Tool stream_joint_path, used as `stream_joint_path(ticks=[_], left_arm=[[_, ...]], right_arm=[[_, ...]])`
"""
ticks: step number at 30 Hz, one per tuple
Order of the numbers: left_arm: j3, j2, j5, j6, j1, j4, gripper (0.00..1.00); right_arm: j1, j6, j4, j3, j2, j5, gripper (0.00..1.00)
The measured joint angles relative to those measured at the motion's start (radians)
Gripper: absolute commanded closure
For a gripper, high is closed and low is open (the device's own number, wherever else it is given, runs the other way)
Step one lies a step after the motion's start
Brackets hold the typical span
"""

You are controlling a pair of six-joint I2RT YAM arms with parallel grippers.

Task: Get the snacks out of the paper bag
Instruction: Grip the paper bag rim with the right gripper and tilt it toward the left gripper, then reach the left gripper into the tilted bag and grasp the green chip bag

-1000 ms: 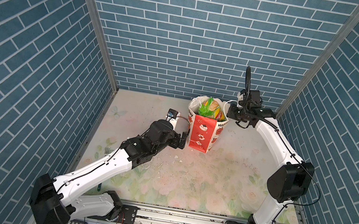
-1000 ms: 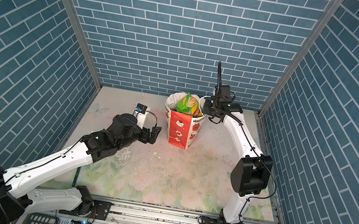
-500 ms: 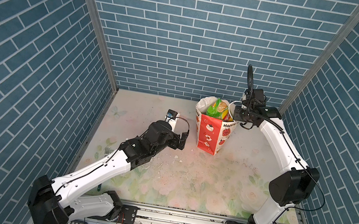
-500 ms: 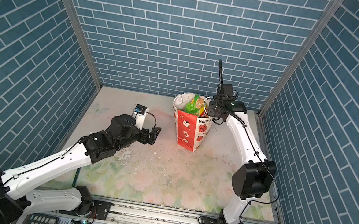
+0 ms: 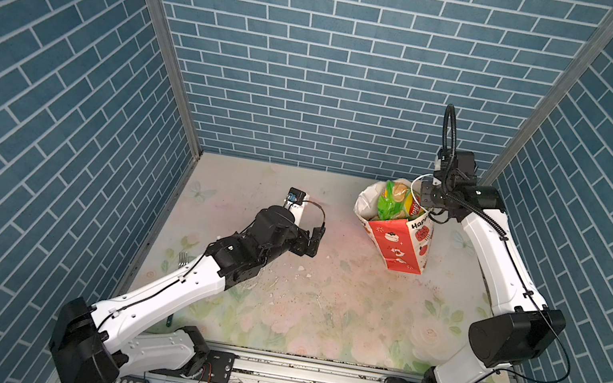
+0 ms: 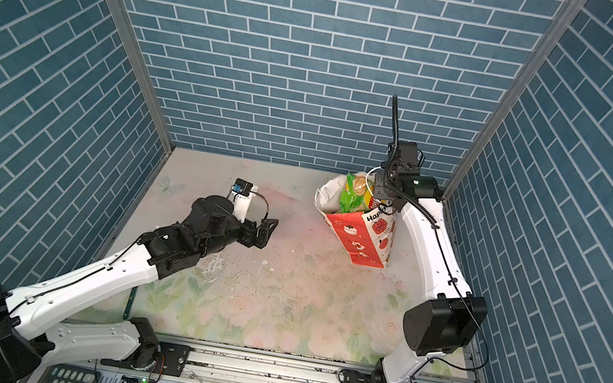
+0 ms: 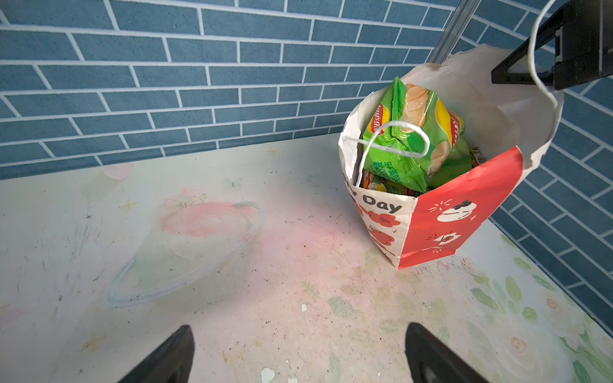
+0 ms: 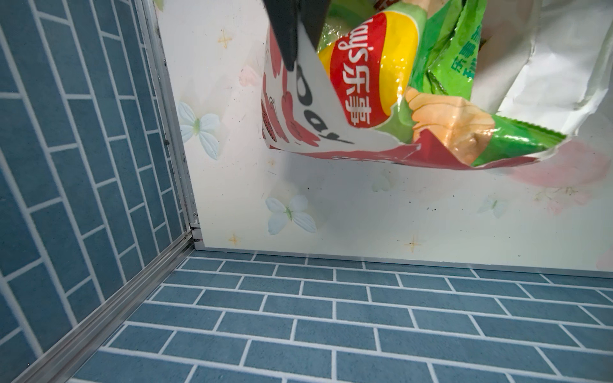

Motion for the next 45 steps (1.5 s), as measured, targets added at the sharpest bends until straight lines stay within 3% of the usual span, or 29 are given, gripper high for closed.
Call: stream_joint_path(ticks=[12,21,36,45], left_arm=[[-0.002,-0.036,-0.009,-0.002,0.0,-0.007,0.0],[-0.001,-0.034,0.035,-0.025,0.0,0.004,0.0],[0.041,0.021,0.174,-0.092,0.0,0.085,0.02],[0.081,0.104,0.253,-0.167,0.0,0.127,0.08]], right_arm=[[0.035,0.005,0.181,-0.127,-0.022,-0.174,1.0],[0.077,0.014,0.204,-0.175,-0.062,-0.28,1.0],[0.141,0.066,0.224,-0.23,-0.085,-0.261,1.0],[0.148,0.092,0.224,-0.23,-0.085,-0.249,1.0]])
